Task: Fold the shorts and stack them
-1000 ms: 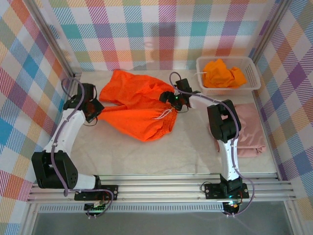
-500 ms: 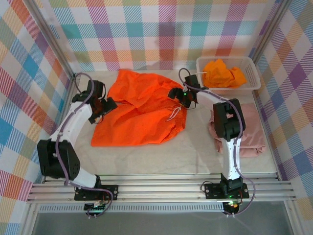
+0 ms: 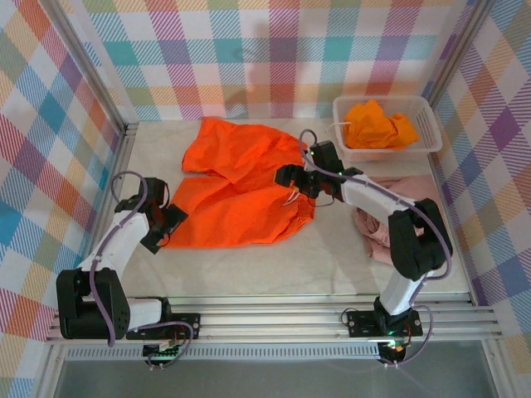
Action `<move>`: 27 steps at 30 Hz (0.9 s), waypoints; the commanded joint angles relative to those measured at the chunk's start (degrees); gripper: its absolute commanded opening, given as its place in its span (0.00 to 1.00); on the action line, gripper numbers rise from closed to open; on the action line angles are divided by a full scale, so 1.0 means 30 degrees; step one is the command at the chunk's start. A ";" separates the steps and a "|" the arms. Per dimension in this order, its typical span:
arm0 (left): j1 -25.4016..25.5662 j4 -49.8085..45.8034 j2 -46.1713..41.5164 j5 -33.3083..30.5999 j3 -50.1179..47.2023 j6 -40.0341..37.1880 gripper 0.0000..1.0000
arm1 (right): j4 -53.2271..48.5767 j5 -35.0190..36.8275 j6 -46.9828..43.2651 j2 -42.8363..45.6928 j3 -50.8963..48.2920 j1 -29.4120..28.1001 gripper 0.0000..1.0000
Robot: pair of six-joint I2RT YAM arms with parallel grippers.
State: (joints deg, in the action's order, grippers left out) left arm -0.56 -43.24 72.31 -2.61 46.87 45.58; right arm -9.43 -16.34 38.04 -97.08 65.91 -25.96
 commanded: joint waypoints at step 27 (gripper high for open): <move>-0.0233 0.3186 0.5411 0.0156 -0.1050 0.0572 0.34 | -0.2717 0.3117 -0.2125 -0.0942 -0.2417 0.0033 0.39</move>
State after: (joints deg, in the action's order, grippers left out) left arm -0.95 -39.18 85.84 -5.26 44.07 47.24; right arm -16.53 -6.17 33.10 -99.24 56.55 -25.34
